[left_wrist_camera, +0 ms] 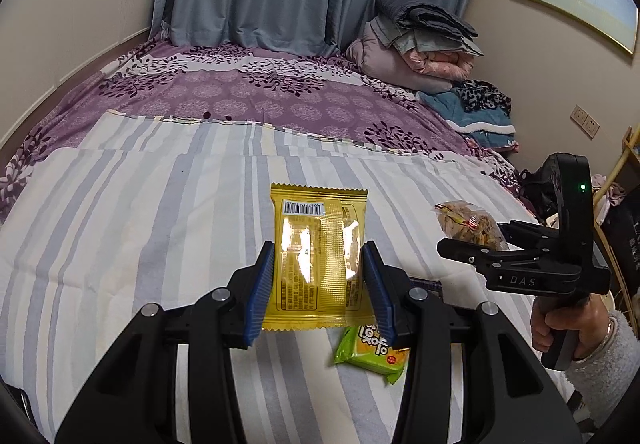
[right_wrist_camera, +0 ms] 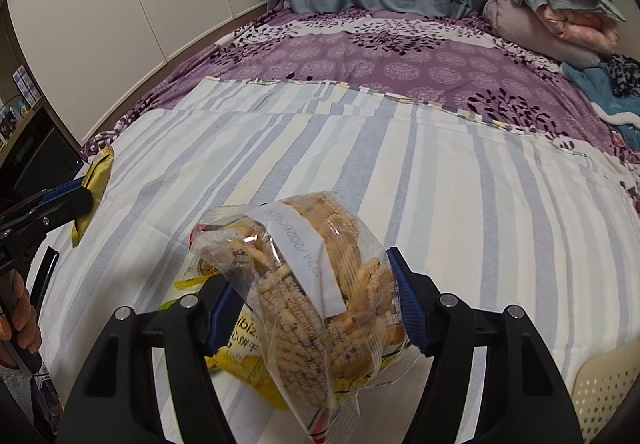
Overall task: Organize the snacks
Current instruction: 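Carry the yellow pack and cookie bag to the cream basket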
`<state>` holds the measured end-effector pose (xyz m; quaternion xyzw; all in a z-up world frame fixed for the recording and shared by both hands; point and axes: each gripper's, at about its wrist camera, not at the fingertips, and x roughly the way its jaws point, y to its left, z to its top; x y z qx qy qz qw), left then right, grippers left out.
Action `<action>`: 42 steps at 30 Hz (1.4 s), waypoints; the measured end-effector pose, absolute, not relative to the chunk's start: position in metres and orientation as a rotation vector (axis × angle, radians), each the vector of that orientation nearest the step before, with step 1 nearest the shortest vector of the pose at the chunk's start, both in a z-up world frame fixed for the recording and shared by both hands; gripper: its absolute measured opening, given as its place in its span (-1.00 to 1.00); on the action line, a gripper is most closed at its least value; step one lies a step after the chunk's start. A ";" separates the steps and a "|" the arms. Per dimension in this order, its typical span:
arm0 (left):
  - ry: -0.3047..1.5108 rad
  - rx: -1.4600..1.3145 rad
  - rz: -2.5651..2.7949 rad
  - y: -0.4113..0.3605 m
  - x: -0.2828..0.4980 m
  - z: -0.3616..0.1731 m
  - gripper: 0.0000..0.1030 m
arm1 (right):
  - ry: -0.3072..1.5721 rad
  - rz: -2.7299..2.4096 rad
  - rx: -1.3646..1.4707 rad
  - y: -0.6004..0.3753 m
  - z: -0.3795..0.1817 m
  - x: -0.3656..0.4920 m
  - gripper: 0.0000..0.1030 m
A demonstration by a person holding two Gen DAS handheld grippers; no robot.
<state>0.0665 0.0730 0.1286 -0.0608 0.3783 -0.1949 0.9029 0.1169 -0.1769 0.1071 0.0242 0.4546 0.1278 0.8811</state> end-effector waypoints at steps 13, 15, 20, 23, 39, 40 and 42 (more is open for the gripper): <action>0.750 -0.078 -0.490 0.021 0.029 0.151 -0.12 | 0.842 0.201 0.114 -0.222 0.141 0.056 0.30; 0.752 -0.069 -0.504 0.012 0.026 0.153 -0.12 | 0.827 0.189 0.127 -0.230 0.145 0.048 0.30; 0.750 -0.043 -0.544 -0.014 0.018 0.158 -0.12 | 0.778 0.138 0.147 -0.254 0.156 0.029 0.30; 0.746 -0.030 -0.565 -0.028 0.014 0.163 -0.12 | 0.757 0.114 0.161 -0.268 0.159 0.019 0.30; 0.749 0.046 -0.693 -0.114 -0.005 0.173 -0.12 | 0.685 -0.072 0.206 -0.353 0.156 -0.047 0.30; 0.749 0.051 -0.704 -0.120 -0.005 0.174 -0.12 | 0.684 -0.088 0.214 -0.362 0.155 -0.052 0.30; 0.748 0.065 -0.725 -0.134 -0.009 0.175 -0.12 | 0.682 -0.111 0.227 -0.373 0.154 -0.060 0.30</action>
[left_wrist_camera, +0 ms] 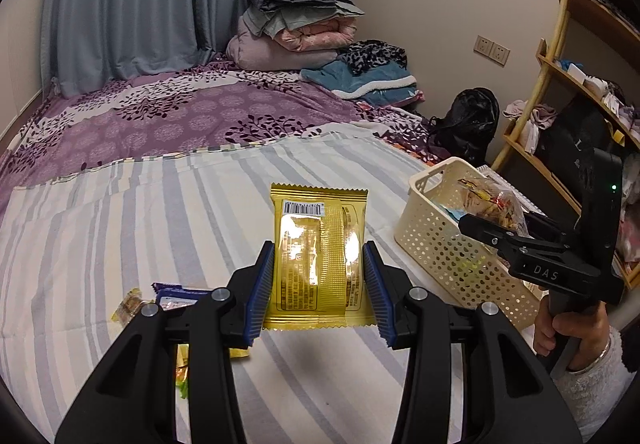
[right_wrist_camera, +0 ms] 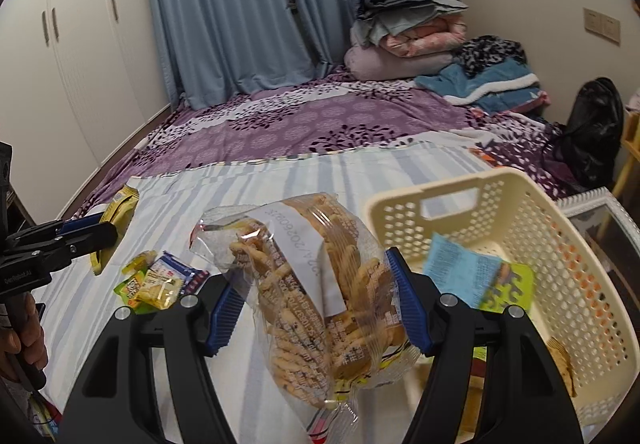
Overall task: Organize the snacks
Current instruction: 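Carry the yellow pack and cookie bag to the cream basket, then open the right tool over the basket while the left tool lowers the yellow pack in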
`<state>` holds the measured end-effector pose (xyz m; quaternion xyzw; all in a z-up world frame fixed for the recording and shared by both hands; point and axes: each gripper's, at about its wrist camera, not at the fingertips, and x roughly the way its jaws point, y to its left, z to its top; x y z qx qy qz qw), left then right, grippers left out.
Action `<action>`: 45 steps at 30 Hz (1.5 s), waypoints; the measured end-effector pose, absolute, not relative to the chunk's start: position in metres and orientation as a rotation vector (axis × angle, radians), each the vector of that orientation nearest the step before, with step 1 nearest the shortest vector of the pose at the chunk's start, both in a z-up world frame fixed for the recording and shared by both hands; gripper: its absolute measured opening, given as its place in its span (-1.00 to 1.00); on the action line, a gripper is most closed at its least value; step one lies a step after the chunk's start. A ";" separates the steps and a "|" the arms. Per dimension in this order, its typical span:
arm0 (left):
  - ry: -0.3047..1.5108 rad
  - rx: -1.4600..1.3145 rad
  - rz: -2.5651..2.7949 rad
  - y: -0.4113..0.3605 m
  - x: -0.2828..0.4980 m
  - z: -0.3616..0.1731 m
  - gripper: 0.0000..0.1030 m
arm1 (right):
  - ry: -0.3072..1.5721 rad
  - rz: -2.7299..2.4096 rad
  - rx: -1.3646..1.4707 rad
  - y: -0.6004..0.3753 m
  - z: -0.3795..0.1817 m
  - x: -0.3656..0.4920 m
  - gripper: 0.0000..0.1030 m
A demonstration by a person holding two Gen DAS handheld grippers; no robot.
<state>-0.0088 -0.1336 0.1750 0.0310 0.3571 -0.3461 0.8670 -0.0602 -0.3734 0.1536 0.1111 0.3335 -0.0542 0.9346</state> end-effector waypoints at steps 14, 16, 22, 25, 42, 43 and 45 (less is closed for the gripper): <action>0.768 0.142 -0.866 -0.222 -0.029 0.174 -0.12 | 0.662 -0.257 0.337 -0.444 0.144 -0.132 0.30; 0.770 0.153 -0.885 -0.234 -0.031 0.174 -0.12 | 0.666 -0.279 0.345 -0.454 0.142 -0.140 0.30; 0.770 0.190 -0.941 -0.269 -0.042 0.176 -0.12 | 0.675 -0.325 0.398 -0.479 0.129 -0.158 0.35; 0.774 0.206 -0.968 -0.285 -0.046 0.177 -0.12 | 0.654 -0.328 0.429 -0.486 0.129 -0.165 0.71; 0.822 0.239 -1.096 -0.356 -0.062 0.168 -0.12 | 0.575 -0.390 0.444 -0.500 0.136 -0.180 0.71; 0.829 0.237 -1.102 -0.361 -0.061 0.166 -0.12 | 0.573 -0.390 0.447 -0.501 0.136 -0.181 0.71; 0.846 0.220 -1.126 -0.368 -0.060 0.164 -0.01 | 0.572 -0.392 0.455 -0.501 0.135 -0.182 0.71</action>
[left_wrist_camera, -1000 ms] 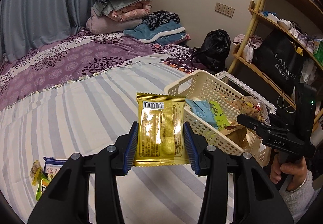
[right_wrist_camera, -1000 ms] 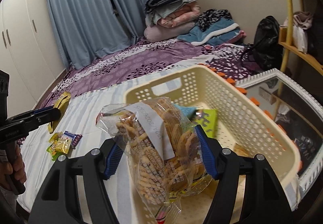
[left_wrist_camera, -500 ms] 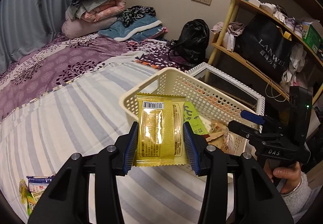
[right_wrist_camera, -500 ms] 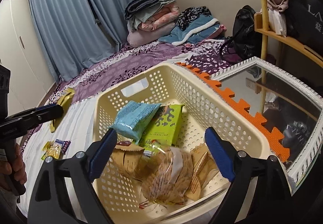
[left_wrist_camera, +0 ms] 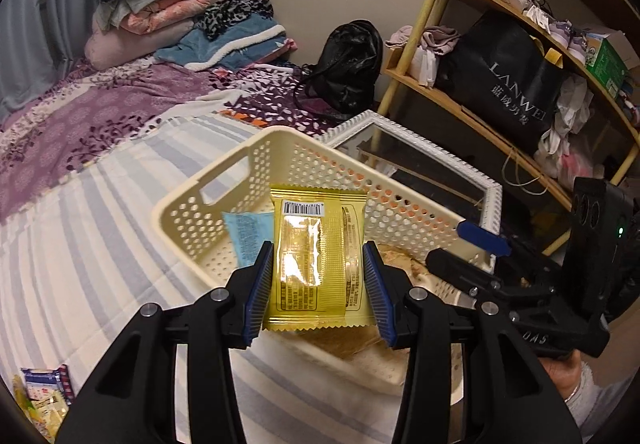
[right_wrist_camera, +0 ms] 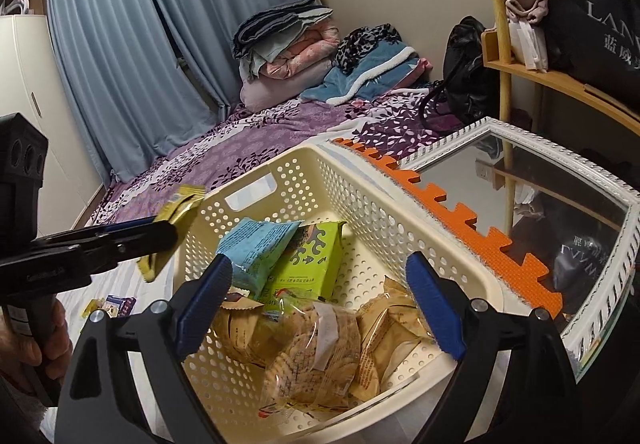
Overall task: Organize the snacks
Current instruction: 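Open the right tool over the basket while the left tool lowers the yellow pack in, then move both open tools back from the basket to the remaining snacks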
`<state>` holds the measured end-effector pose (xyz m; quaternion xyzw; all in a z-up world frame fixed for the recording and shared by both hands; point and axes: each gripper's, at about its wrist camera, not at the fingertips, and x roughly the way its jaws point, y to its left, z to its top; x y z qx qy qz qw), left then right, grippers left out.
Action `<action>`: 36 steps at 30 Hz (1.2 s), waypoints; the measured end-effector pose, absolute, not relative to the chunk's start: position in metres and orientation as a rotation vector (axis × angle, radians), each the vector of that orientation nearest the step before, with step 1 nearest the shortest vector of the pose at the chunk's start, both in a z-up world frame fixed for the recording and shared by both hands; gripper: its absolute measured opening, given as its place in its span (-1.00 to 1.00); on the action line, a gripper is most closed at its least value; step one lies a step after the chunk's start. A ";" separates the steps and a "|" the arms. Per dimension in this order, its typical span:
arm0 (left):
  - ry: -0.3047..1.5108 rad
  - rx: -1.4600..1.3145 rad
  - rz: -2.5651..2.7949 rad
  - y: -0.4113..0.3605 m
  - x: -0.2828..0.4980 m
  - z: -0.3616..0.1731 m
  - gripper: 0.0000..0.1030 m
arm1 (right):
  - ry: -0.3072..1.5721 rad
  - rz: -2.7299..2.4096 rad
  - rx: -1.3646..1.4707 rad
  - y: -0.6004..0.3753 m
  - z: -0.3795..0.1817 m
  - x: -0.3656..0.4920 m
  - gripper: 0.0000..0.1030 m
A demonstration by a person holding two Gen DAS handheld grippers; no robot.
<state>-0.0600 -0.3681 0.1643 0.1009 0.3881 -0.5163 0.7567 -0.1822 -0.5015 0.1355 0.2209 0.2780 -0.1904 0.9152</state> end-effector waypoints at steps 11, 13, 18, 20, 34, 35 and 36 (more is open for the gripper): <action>0.839 0.210 -1.065 -0.358 -0.052 0.159 0.53 | 0.572 -0.380 0.467 -0.499 0.138 -0.182 0.71; 0.827 0.223 -1.050 -0.353 -0.052 0.160 0.53 | 0.569 -0.366 0.465 -0.495 0.140 -0.179 0.71; 0.822 0.214 -1.035 -0.339 -0.050 0.161 0.60 | 0.555 -0.337 0.452 -0.483 0.148 -0.173 0.71; 0.822 0.204 -1.021 -0.330 -0.048 0.161 0.61 | 0.552 -0.326 0.449 -0.478 0.150 -0.171 0.71; 0.839 0.094 -0.851 -0.248 -0.020 0.153 0.61 | 0.569 -0.164 0.375 -0.412 0.166 -0.139 0.73; 0.841 0.085 -0.838 -0.241 -0.017 0.153 0.61 | 0.571 -0.154 0.369 -0.407 0.167 -0.137 0.73; 0.843 0.073 -0.824 -0.234 -0.015 0.151 0.61 | 0.573 -0.140 0.363 -0.402 0.167 -0.135 0.73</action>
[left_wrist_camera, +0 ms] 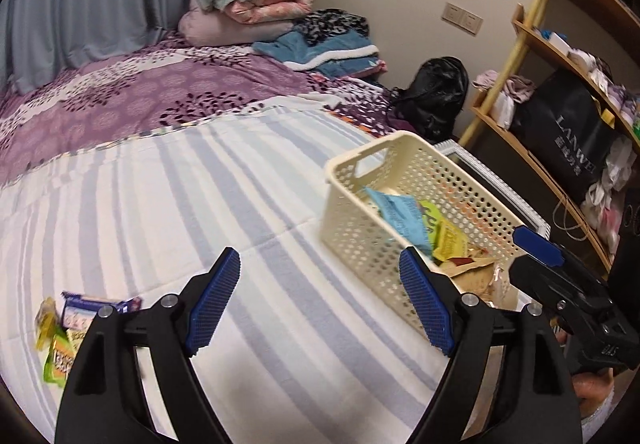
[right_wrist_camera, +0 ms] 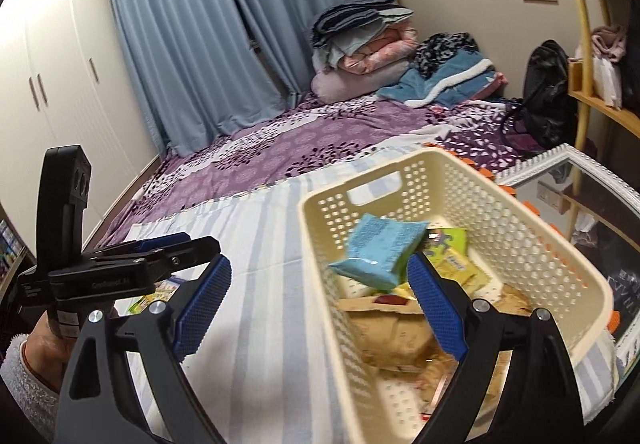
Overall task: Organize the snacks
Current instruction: 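Move both open tools back from the basket to the remaining snacks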
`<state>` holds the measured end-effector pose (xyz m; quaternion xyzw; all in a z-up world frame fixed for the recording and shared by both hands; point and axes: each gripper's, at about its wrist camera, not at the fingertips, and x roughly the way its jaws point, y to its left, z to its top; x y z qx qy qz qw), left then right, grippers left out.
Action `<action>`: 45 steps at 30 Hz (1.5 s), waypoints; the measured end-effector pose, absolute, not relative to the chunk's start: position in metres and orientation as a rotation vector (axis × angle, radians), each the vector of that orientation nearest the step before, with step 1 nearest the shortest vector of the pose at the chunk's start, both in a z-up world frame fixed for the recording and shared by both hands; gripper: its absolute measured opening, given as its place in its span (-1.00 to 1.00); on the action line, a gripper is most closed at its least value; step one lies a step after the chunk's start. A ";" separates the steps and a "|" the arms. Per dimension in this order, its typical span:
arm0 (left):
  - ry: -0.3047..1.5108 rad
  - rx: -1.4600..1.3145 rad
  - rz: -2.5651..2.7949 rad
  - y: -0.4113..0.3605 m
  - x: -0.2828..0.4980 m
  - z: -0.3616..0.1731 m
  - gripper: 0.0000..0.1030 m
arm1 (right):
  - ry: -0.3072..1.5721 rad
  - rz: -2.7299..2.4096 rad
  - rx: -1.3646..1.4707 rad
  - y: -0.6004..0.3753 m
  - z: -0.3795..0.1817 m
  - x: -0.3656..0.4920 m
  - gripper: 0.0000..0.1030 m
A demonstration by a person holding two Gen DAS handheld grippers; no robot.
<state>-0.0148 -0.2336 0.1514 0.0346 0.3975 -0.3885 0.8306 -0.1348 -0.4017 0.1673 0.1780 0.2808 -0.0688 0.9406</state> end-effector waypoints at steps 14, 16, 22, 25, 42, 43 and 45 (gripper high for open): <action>0.853 -0.013 -0.641 -0.136 0.011 0.139 0.77 | 0.685 0.039 0.292 -0.323 0.149 -0.098 0.77; 0.861 -0.020 -0.617 -0.123 0.014 0.135 0.77 | 0.704 0.055 0.282 -0.316 0.145 -0.094 0.77; 0.887 -0.038 -0.539 -0.079 0.022 0.120 0.77 | 0.743 0.094 0.256 -0.296 0.134 -0.087 0.77; 0.906 -0.036 -0.501 -0.059 0.025 0.108 0.77 | 0.761 0.106 0.251 -0.290 0.129 -0.084 0.77; 1.030 0.031 -0.444 -0.017 0.042 0.038 0.77 | 0.840 0.162 0.201 -0.259 0.114 -0.066 0.77; 1.036 0.035 -0.450 -0.019 0.044 0.037 0.77 | 0.843 0.162 0.199 -0.258 0.113 -0.065 0.77; 1.039 0.061 -0.457 -0.023 0.047 0.034 0.77 | 0.849 0.164 0.196 -0.256 0.112 -0.064 0.77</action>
